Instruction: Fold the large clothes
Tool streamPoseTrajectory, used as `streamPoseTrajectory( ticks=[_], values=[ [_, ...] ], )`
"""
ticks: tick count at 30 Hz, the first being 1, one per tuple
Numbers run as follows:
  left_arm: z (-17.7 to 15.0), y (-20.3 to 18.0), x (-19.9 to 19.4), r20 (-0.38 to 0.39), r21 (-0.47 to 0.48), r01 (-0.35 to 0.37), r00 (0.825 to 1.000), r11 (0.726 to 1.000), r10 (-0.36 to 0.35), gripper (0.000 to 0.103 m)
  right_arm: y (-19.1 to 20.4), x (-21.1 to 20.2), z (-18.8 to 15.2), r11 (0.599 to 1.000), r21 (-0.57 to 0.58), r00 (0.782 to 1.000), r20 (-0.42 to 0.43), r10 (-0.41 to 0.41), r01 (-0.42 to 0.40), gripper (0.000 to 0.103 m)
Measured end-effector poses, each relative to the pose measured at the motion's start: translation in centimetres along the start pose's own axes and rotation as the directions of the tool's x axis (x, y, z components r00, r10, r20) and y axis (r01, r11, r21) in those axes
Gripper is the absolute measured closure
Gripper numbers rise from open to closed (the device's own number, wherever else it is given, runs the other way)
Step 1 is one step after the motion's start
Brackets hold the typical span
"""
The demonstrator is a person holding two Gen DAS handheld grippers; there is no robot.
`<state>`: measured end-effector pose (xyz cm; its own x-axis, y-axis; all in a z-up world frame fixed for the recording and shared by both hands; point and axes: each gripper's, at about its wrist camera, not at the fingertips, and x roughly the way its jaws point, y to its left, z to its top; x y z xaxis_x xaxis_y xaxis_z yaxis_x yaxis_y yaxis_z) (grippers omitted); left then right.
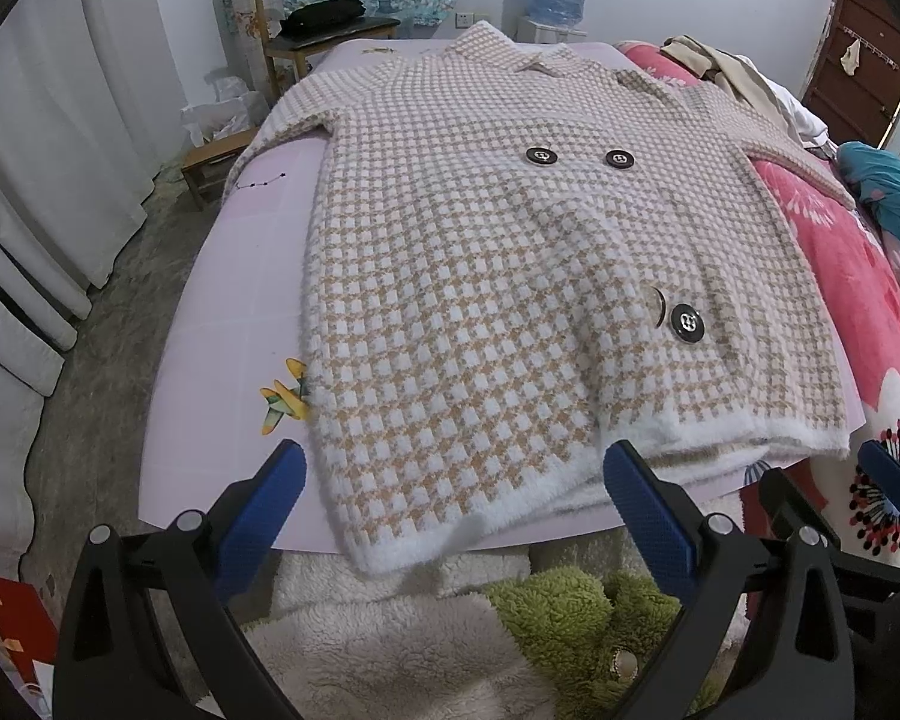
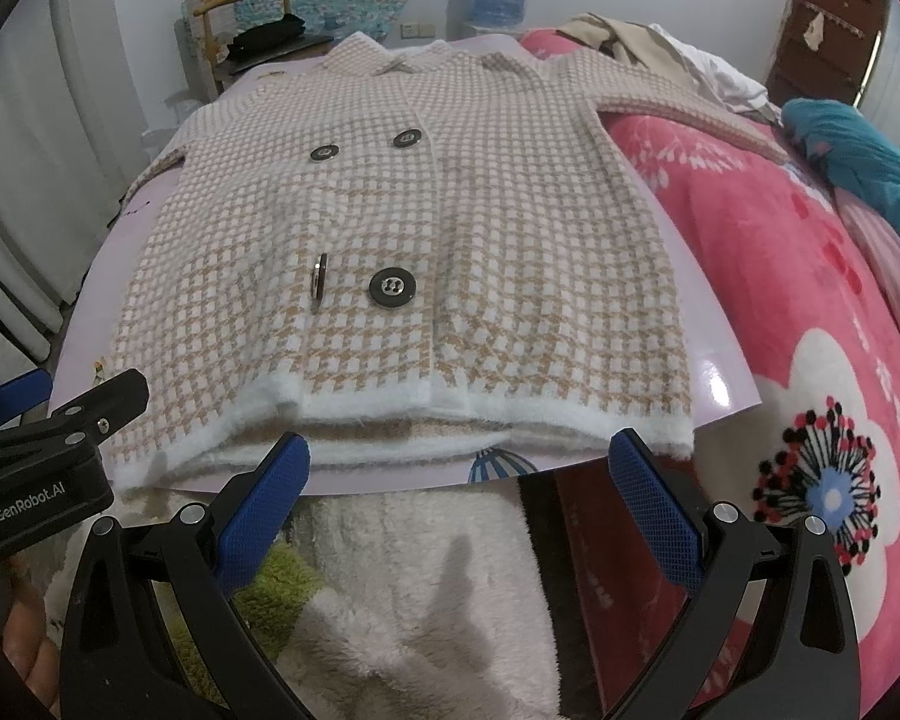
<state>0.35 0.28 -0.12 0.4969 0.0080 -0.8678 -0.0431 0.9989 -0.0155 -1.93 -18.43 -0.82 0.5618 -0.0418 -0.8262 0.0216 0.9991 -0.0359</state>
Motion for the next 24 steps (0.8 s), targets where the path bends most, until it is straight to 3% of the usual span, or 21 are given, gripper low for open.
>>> streamPoseTrajectory(
  ticks=[24],
  values=[
    [-0.01,0.21,-0.13,0.003,-0.007,-0.003,1.0,1.0,0.003,0.005,0.19,-0.09,0.02,1.0,-0.004,1.0,0.004,0.008,-0.008,0.007]
  ],
)
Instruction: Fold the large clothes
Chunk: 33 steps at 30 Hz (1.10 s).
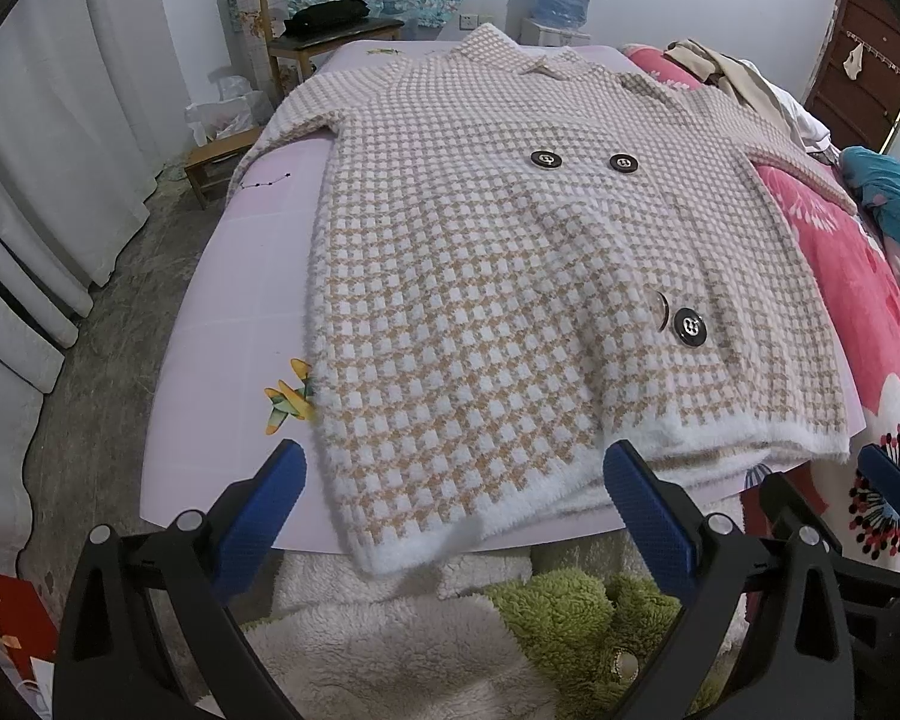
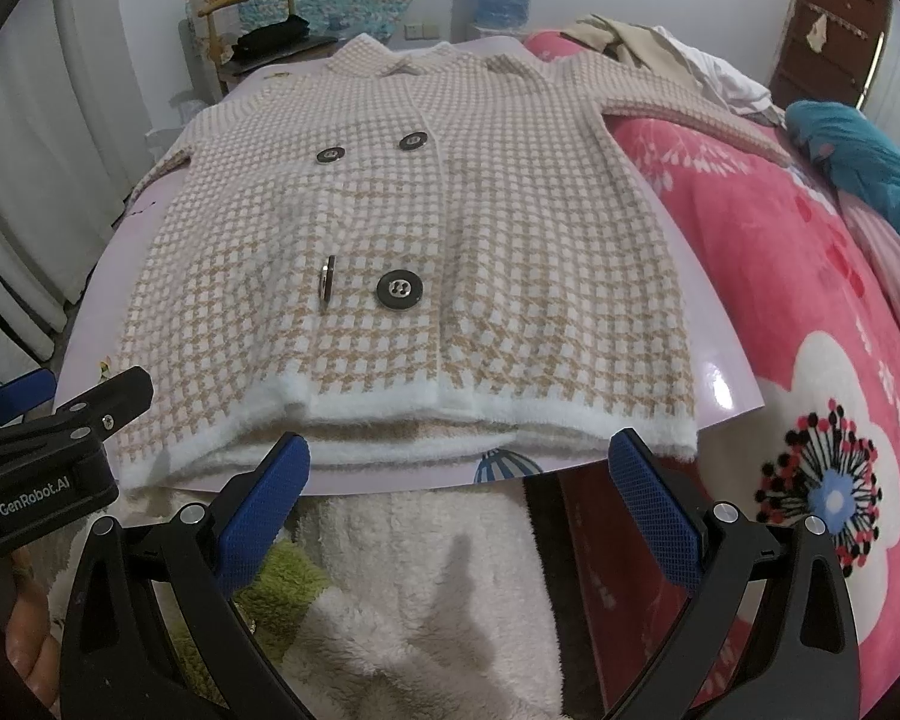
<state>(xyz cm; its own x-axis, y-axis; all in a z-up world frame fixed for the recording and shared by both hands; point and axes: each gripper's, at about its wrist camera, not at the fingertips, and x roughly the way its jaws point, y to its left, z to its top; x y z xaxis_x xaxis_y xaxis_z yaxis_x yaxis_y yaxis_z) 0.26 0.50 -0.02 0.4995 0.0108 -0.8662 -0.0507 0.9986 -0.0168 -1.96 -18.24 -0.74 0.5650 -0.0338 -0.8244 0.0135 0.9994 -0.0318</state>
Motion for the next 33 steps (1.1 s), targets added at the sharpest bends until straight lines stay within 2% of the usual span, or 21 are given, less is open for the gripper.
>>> streamPoseTrajectory(
  ticks=[33],
  values=[
    [0.42,0.83,0.39,0.005,-0.02,-0.025,1.0,0.999,0.025,0.005,0.41,0.12,0.6,1.0,0.005,1.0,0.004,0.009,-0.009,0.007]
  ],
)
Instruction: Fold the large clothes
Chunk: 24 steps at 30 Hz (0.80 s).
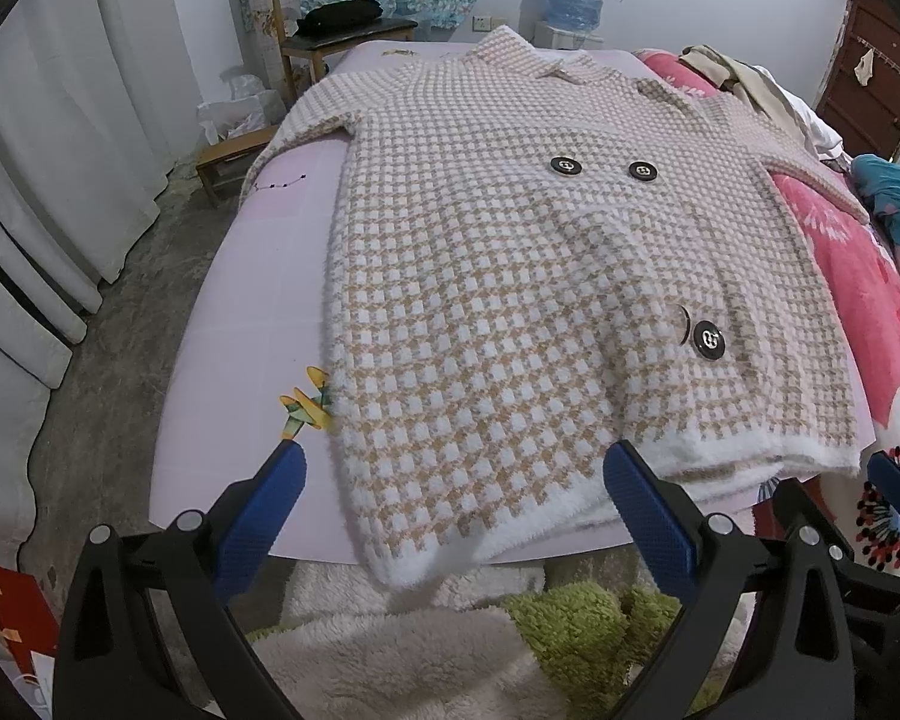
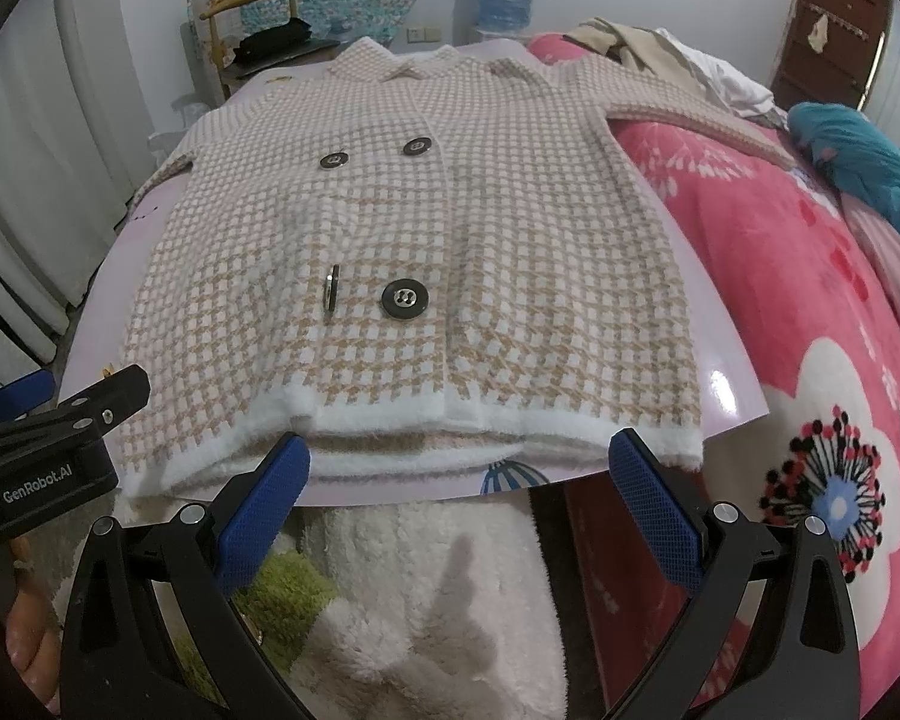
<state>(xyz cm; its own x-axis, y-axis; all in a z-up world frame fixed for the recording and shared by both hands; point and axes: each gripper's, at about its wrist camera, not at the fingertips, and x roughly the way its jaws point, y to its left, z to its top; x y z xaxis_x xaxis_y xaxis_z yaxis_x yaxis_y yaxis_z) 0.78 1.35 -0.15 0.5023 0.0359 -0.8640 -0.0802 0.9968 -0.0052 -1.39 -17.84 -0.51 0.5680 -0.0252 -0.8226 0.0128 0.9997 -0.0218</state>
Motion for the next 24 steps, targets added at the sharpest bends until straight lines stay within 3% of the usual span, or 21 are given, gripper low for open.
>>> streamPoseTrajectory(
  ticks=[17,24],
  values=[
    [1.1,0.4,2.3,-0.028,-0.017,-0.023,0.999,1.0,0.023,0.005,0.2,1.4,1.6,0.999,-0.023,0.999,0.026,0.036,-0.035,0.007],
    [3.2,1.7,3.2,0.04,-0.008,-0.004,0.999,1.0,0.004,0.005,0.7,3.1,4.8,0.998,-0.064,0.999,0.05,0.014,-0.011,0.007]
  ],
)
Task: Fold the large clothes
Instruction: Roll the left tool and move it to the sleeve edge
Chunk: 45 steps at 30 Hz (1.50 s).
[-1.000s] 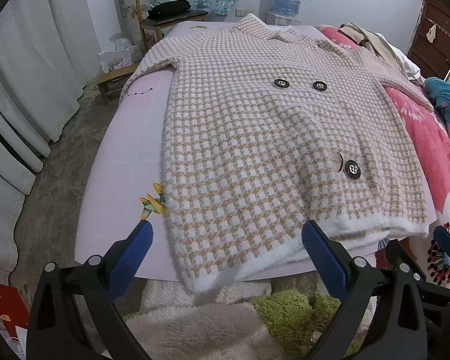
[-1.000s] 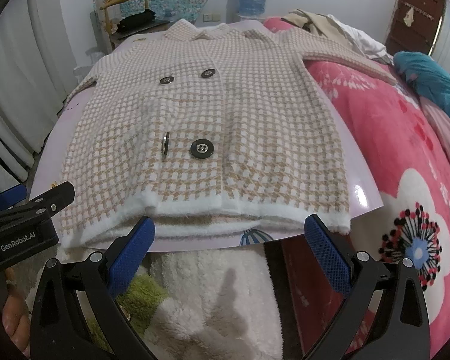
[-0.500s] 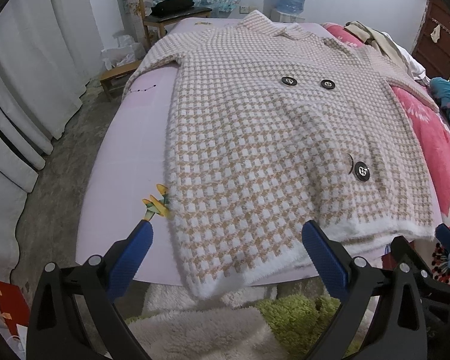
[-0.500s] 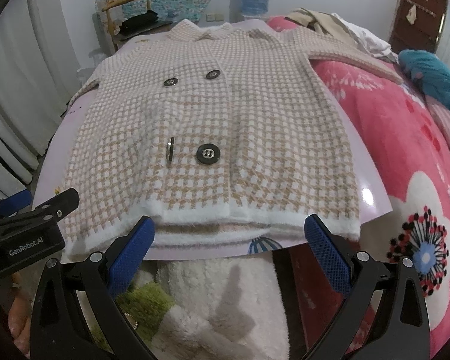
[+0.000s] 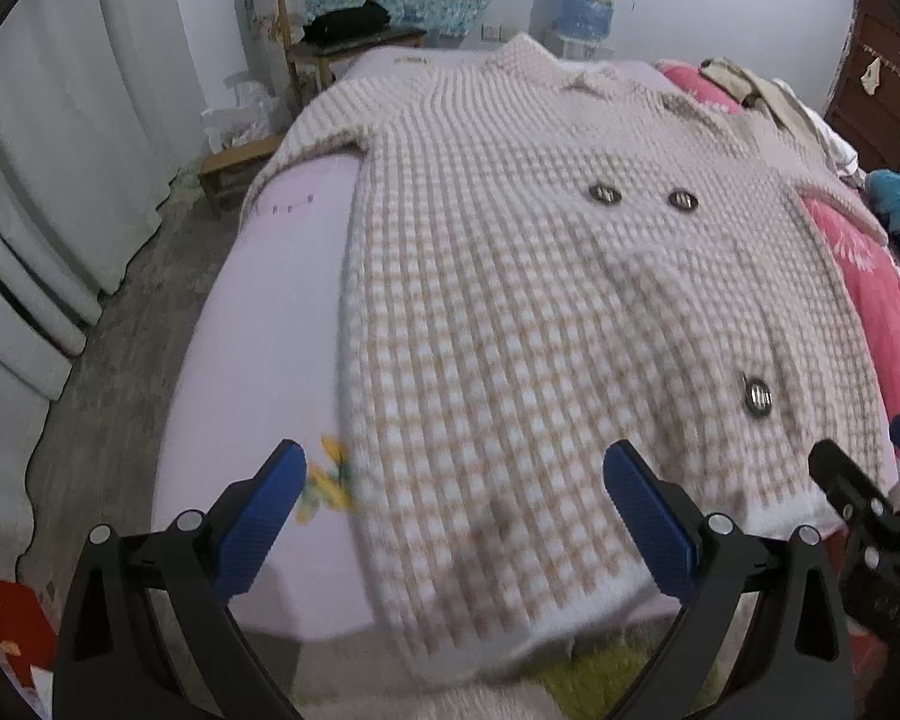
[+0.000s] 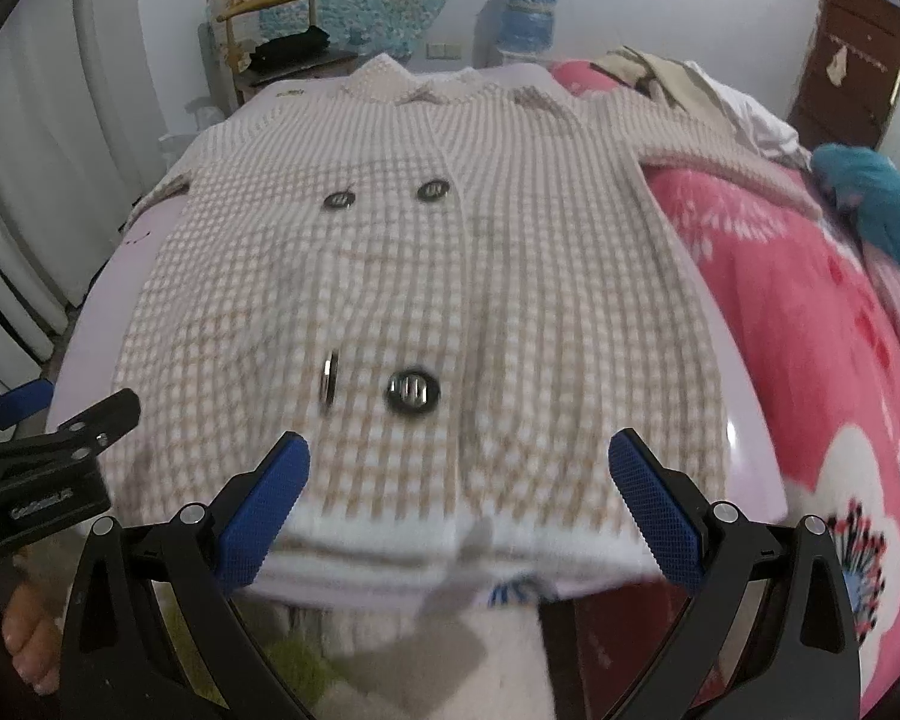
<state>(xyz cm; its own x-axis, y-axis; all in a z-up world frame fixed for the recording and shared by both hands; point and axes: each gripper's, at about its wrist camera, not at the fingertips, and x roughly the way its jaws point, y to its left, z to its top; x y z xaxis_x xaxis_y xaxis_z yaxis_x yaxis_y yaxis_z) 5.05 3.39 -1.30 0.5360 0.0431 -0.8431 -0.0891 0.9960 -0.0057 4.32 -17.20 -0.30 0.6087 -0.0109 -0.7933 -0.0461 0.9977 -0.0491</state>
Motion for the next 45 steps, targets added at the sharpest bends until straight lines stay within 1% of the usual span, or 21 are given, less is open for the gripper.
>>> streamPoseTrajectory(
  ticks=[9,11,18,20,22,25,27,28,30,31,32,33,34,35,36,37,38,40,41,44,45],
  values=[
    [5.4,3.4,1.7,0.104,-0.046,0.144,0.985,0.989,-0.138,0.005,1.9,2.7,6.7,0.997,-0.018,0.988,0.127,0.083,-0.081,0.007],
    [6.9,4.2,2.1,0.12,-0.065,0.159,0.981,0.985,-0.15,0.005,2.7,4.0,8.2,0.989,-0.024,0.979,0.143,0.148,-0.146,0.007],
    [10.2,8.1,2.6,0.22,-0.142,0.16,0.967,0.977,-0.127,0.005,5.3,6.7,11.3,0.97,-0.062,0.962,0.126,0.242,-0.236,0.007],
    [11.0,11.3,2.8,0.255,-0.227,0.168,0.961,0.959,-0.108,0.005,5.6,7.1,11.7,0.965,-0.063,0.957,0.129,0.262,-0.255,0.007],
    [11.7,14.3,3.2,0.254,-0.317,0.164,0.964,0.934,-0.083,0.005,5.6,7.4,12.0,0.961,-0.058,0.952,0.133,0.275,-0.27,0.007],
    [11.8,20.0,5.6,0.186,-0.485,0.163,0.979,0.859,-0.08,0.005,5.6,8.1,12.0,0.956,-0.048,0.95,0.115,0.292,-0.288,0.007],
    [11.1,23.1,7.9,0.142,-0.603,0.217,0.976,0.768,-0.165,0.006,5.7,8.8,12.1,0.957,-0.049,0.952,0.093,0.291,-0.287,0.007],
    [10.5,24.6,9.3,0.136,-0.662,0.256,0.965,0.704,-0.223,0.006,5.9,9.1,12.2,0.958,-0.053,0.955,0.083,0.286,-0.282,0.007],
    [9.1,26.9,12.1,0.145,-0.766,0.321,0.93,0.557,-0.337,0.01,6.2,9.6,12.2,0.961,-0.06,0.959,0.066,0.275,-0.271,0.007],
    [8.4,27.7,13.3,0.164,-0.801,0.353,0.906,0.483,-0.39,0.011,6.3,9.8,12.2,0.962,-0.062,0.961,0.06,0.27,-0.266,0.007],
    [7.5,28.6,15.3,0.187,-0.847,0.378,0.87,0.373,-0.457,0.011,6.5,9.9,12.2,0.963,-0.063,0.963,0.054,0.264,-0.261,0.007],
    [6.7,29.0,16.8,0.212,-0.877,0.388,0.842,0.284,-0.496,0.012,6.7,10.2,12.2,0.964,-0.066,0.965,0.049,0.259,-0.256,0.007],
    [6.1,29.5,17.9,0.247,-0.892,0.403,0.813,0.204,-0.527,0.012,6.9,10.3,12.2,0.966,-0.07,0.966,0.044,0.254,-0.251,0.007],
    [5.8,29.5,19.0,0.271,-0.9,0.412,0.787,0.145,-0.555,0.012,7.1,10.4,12.2,0.967,-0.075,0.968,0.04,0.249,-0.245,0.007],
    [5.4,29.6,20.5,0.304,-0.906,0.42,0.741,0.059,-0.599,0.012,7.5,10.6,12.1,0.968,-0.083,0.97,0.035,0.24,-0.237,0.007],
    [5.0,29.8,21.8,0.338,-0.907,0.421,0.704,-0.017,-0.625,0.012,7.9,10.8,12.1,0.969,-0.093,0.972,0.028,0.232,-0.229,0.007],
    [4.9,30.0,22.7,0.355,-0.907,0.417,0.686,-0.057,-0.635,0.012,8.2,11.0,12.1,0.97,-0.102,0.974,0.019,0.225,-0.222,0.007],
    [4.3,30.3,25.1,0.399,-0.906,0.387,0.643,-0.172,-0.653,0.012,8.7,11.4,12.2,0.971,-0.11,0.977,0.009,0.214,-0.212,0.007],
    [4.1,30.6,26.2,0.417,-0.902,0.374,0.627,-0.215,-0.658,0.012,9.0,11.6,12.3,0.971,-0.113,0.978,0.003,0.21,-0.209,0.007],
    [4.0,31.7,28.9,0.436,-0.898,0.338,0.608,-0.28,-0.664,0.012,9.5,12.0,12.4,0.974,-0.112,0.98,-0.003,0.199,-0.198,0.007],
    [4.1,31.8,30.4,0.441,-0.897,0.317,0.592,-0.308,-0.674,0.012,9.6,12.1,12.5,0.975,-0.109,0.981,-0.003,0.196,-0.195,0.007]
  ],
)
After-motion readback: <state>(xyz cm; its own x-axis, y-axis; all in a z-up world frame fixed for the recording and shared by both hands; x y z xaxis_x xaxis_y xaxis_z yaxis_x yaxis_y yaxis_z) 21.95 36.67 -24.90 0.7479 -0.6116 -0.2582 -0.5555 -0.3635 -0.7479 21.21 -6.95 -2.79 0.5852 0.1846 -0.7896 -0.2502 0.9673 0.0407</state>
